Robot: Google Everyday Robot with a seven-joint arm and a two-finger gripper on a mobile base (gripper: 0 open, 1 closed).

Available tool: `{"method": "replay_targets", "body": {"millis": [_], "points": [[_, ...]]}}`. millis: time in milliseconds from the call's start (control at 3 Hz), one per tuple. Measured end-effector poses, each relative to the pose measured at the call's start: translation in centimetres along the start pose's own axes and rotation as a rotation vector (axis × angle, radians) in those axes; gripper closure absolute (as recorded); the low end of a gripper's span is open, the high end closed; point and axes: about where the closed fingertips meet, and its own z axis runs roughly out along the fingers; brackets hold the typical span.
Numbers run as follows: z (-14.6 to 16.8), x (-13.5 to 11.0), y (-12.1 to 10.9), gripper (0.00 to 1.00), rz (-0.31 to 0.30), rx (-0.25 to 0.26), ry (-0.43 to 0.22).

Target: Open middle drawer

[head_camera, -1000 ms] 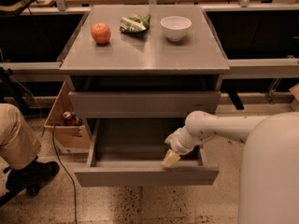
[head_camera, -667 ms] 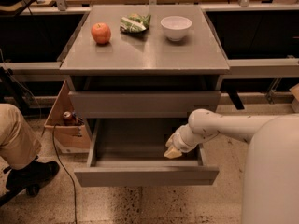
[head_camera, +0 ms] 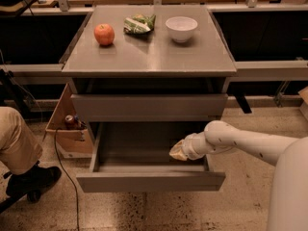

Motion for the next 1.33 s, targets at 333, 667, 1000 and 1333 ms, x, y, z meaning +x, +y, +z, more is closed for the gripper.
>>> {"method": "replay_targets", "body": {"millis": [333,667,1000,1333], "points": [[2.7,0.0,-1.6,1.00,0.063,0.004,-0.104],[6.0,0.9,-2.2,1.00,0.109,-0.027,-0.141],[6.3,1.2,-2.4,1.00,0.115,-0.026,-0.143],[6.7,0.9,-2.1,1.00,0.115,-0.055,-0.155]]}}
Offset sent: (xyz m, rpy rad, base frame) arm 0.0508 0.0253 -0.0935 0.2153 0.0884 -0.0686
